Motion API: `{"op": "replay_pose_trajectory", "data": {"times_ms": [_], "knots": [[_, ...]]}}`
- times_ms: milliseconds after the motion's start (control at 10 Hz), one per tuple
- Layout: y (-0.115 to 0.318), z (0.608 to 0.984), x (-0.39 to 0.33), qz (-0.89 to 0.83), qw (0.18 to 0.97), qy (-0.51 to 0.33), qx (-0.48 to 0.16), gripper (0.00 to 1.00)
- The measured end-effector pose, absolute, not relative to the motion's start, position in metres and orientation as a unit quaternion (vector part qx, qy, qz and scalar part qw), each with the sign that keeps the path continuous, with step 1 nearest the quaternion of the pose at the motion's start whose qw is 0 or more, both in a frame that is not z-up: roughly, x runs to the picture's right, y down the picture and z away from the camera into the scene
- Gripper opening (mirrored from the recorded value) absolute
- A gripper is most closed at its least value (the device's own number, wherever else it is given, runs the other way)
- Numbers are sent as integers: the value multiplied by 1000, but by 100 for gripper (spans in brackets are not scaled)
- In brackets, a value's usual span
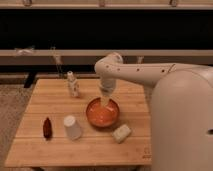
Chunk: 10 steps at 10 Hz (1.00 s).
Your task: Push the ceramic bowl across the table
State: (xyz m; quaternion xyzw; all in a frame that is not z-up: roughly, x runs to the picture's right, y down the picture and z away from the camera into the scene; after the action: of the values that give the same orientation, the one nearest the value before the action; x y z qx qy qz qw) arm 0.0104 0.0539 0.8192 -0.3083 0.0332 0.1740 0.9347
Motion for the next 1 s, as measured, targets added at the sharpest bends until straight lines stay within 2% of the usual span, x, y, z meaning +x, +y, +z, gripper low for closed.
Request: {"op": "replay_pose_trajectory", "data": {"times_ms": [500,800,1000], "knots": [[52,822,12,175,935,35,-305,66],[34,855,24,174,940,41,-292,66],[19,891,45,184,940,48,-283,66]]}}
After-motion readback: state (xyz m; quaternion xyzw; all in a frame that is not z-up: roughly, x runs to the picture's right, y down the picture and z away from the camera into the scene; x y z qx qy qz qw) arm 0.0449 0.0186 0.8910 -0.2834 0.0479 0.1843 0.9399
